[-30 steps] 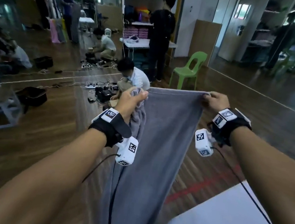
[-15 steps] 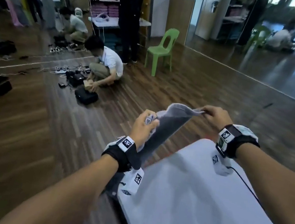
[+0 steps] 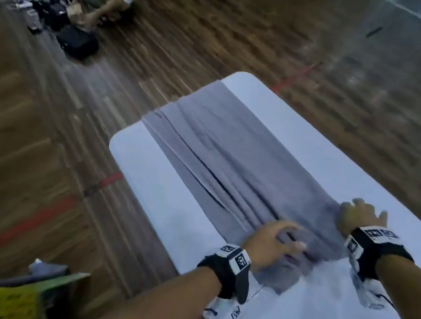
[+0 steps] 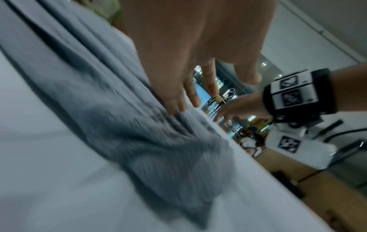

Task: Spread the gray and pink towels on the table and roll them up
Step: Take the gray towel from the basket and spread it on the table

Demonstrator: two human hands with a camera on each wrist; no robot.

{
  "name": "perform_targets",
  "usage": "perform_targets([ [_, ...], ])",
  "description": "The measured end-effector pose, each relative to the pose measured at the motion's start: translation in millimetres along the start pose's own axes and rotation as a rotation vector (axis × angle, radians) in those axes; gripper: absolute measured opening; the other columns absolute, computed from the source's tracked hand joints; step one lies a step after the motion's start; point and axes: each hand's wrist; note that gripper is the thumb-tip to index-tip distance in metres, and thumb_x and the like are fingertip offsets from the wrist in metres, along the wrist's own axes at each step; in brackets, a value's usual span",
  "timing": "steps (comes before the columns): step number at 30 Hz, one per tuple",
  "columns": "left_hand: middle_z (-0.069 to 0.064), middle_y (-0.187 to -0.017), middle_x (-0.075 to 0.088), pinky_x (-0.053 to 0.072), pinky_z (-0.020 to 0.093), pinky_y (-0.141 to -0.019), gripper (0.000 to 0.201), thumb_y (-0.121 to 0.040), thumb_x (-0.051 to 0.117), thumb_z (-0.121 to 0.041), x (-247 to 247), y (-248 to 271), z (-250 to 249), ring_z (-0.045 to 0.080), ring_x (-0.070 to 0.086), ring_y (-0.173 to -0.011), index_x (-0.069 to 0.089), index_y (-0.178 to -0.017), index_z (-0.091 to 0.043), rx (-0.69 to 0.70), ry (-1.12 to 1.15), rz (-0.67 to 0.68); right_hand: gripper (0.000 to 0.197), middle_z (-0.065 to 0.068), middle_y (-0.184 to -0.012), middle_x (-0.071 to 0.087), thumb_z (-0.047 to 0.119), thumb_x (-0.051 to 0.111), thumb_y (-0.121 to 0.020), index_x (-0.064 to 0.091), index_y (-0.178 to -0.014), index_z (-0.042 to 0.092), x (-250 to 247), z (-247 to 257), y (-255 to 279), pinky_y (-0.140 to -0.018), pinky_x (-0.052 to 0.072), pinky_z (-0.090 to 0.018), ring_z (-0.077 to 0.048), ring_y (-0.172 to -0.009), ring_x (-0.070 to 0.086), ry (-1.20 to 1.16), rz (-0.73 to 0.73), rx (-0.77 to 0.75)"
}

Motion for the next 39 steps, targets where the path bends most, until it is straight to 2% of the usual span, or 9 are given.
perform_targets([
  [3,0.012,-0.142,0.032,0.026,0.044,-0.111,0.092,-0.062,0.057,-0.071,-52.1,-2.7,39.8,0.028,0.029,-0.133,0.039,-0.140,-0.027,0.010,-0.593,-0.166,0.070,-0.010,-0.153,0.024,0.067,0.048,-0.082,0.037,-0.140,0.030,5.8,62.6,8.0,-0.112,0.024,-0.049,-0.033,-0.138,0.026,-0.439,-0.013,-0.286],
  [6,0.009,-0.157,-0.014,0.002,0.053,-0.115,0.107,-0.069,0.060,-0.072,-87.6,-12.4,79.0,0.034,-0.013,-0.143,-0.001,-0.150,-0.037,-0.136,-0.945,0.041,0.117,-0.003,-0.159,-0.007,0.101,0.031,-0.045,0.005,-0.146,0.048,39.8,112.4,17.3,-0.113,0.010,-0.061,-0.040,-0.143,-0.004,-0.460,0.197,-0.271],
  [11,0.011,-0.152,-0.031,-0.004,0.056,-0.113,0.115,-0.069,0.055,-0.078,-64.0,-20.5,89.9,0.039,-0.025,-0.139,-0.015,-0.148,-0.033,-0.181,-1.042,0.087,0.100,0.013,-0.152,-0.031,0.093,0.036,-0.062,-0.017,-0.138,0.057,67.7,106.0,22.8,-0.102,-0.002,-0.073,-0.030,-0.142,-0.024,-0.323,0.172,-0.233],
  [17,0.013,-0.148,-0.037,-0.012,0.056,-0.111,0.120,-0.069,0.057,-0.075,27.4,-12.1,61.4,0.039,-0.033,-0.135,-0.020,-0.147,-0.026,-0.168,-0.984,0.122,0.107,0.018,-0.149,-0.033,0.096,0.038,-0.052,-0.019,-0.135,0.060,96.3,20.6,40.3,-0.104,-0.004,-0.071,-0.026,-0.143,-0.022,-0.377,0.202,-0.209],
  [25,0.010,-0.134,-0.051,-0.019,0.053,-0.108,0.125,-0.067,0.064,-0.070,242.8,24.5,19.5,0.032,-0.055,-0.114,-0.022,-0.146,-0.026,-0.102,-0.985,0.221,0.121,0.021,-0.140,-0.040,0.084,0.060,-0.054,-0.020,-0.139,0.053,181.9,-172.7,111.8,-0.106,-0.003,-0.069,-0.025,-0.143,-0.021,-0.435,0.265,-0.071],
  [31,0.008,-0.133,-0.052,-0.005,0.054,-0.113,0.122,-0.073,0.063,-0.065,386.8,72.1,-15.4,0.035,-0.039,-0.130,-0.037,-0.134,-0.031,-0.078,-0.981,0.376,0.120,0.011,-0.155,-0.023,0.067,0.073,-0.062,-0.012,-0.145,0.047,244.0,-298.2,191.0,-0.107,0.006,-0.067,-0.031,-0.145,-0.010,-0.410,0.293,0.082],
  [34,0.009,-0.157,-0.013,0.016,0.052,-0.112,0.097,-0.082,0.062,-0.048,421.5,95.2,-33.3,0.039,-0.003,-0.142,-0.006,-0.149,-0.030,-0.019,-1.033,0.442,0.108,-0.003,-0.159,0.007,0.047,0.078,-0.068,0.010,-0.151,0.034,267.3,-330.6,230.8,-0.108,0.016,-0.060,-0.031,-0.144,0.012,-0.527,0.137,0.231],
  [37,0.008,-0.135,0.040,0.033,0.044,-0.092,0.057,-0.080,0.059,-0.024,413.0,101.6,-42.2,0.031,0.039,-0.119,0.034,-0.132,-0.022,0.211,-1.163,0.291,0.060,-0.017,-0.127,0.053,0.024,0.075,-0.075,0.052,-0.130,0.015,283.6,-332.1,273.9,-0.103,0.038,-0.047,-0.035,-0.119,0.050,-0.842,-0.212,0.355],
  [39,0.007,-0.122,0.048,0.033,0.042,-0.089,0.044,-0.079,0.058,-0.019,391.8,97.5,-40.8,0.031,0.044,-0.111,0.044,-0.120,-0.017,0.317,-1.218,0.302,0.028,-0.013,-0.096,0.066,0.011,0.069,-0.077,0.068,-0.105,0.011,293.7,-315.4,305.6,-0.086,0.049,-0.039,-0.030,-0.090,0.062,-0.929,-0.339,0.408],
])
Point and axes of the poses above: each hand's wrist, its own y-axis away from the middle knuckle, its own x-axis out of the palm, z = x × y
